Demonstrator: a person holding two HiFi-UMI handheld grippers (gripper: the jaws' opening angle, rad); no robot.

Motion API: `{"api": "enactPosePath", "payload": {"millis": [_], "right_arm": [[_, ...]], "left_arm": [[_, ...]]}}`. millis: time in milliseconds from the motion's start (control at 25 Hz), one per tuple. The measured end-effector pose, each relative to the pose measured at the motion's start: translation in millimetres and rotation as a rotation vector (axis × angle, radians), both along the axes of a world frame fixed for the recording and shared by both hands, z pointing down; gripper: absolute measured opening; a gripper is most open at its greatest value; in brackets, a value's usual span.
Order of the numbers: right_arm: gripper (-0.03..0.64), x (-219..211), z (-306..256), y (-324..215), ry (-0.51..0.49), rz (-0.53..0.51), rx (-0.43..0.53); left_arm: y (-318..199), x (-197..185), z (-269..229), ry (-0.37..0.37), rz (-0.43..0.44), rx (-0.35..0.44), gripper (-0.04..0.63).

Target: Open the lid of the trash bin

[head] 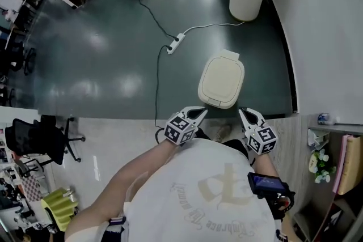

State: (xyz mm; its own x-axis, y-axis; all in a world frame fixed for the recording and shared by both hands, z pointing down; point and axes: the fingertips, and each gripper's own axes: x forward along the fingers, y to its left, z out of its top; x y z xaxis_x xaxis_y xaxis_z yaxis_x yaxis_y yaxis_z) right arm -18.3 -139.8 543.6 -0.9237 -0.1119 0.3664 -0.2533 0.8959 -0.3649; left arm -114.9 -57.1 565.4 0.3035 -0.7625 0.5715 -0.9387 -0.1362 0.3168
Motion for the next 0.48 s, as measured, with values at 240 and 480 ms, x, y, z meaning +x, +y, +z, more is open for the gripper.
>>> {"api": "enactPosePath", "payload": {"millis": [240,480], "right_arm": [[0.005,4.2,6.1,3.2,0.011,0.005,-0.019],[0.004,5.7,8.2,3.5,0.020,0.056,-0.028]], "left_arm": [[3.0,9.6,8.2,-0.043,0.068,-0.036,0.012],[-1.6,9.4,20.8,-0.094,0.161,-0.056,0.012]]}}
